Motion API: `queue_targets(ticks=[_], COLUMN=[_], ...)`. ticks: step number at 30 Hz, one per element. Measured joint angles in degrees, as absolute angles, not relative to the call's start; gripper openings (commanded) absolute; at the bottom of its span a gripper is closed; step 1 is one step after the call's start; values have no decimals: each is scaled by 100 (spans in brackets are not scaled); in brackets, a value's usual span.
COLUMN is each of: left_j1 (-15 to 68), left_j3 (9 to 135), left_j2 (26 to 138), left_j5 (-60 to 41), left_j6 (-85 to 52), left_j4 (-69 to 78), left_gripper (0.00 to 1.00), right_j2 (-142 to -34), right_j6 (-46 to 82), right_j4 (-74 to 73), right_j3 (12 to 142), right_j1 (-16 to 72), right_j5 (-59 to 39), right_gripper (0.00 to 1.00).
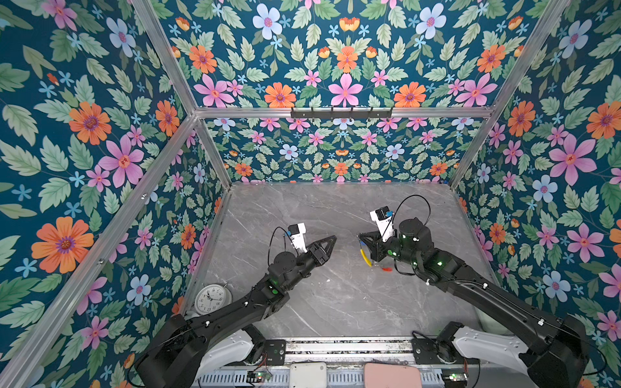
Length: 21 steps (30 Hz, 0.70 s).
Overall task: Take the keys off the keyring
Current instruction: 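Bring the ring held by the right gripper toward the left gripper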
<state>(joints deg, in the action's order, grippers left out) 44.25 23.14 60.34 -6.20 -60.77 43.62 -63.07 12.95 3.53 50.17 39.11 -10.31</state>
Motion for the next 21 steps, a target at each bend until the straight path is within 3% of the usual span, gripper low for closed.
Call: queue_targets(ticks=[6, 17, 21], left_j1=[4425, 4423, 4423], left_j3=[2589, 3249, 3430], left_j2=[5671, 5986, 6180], left_j5=[-626, -1245, -1656], left_j6=[-5376, -3946, -3594], left_j4=[3701, 3129, 3179], left_gripper=[57, 62, 50], right_j2=[-6211, -6180, -6141], right_j6=[1291, 1129, 1041], right_j4=[375, 482, 580], right_j3=[4906, 4901, 4901], right_j1=[3806, 3465, 3465], right_j5=[-1278, -2596, -3048], right_gripper=[0, 0, 0])
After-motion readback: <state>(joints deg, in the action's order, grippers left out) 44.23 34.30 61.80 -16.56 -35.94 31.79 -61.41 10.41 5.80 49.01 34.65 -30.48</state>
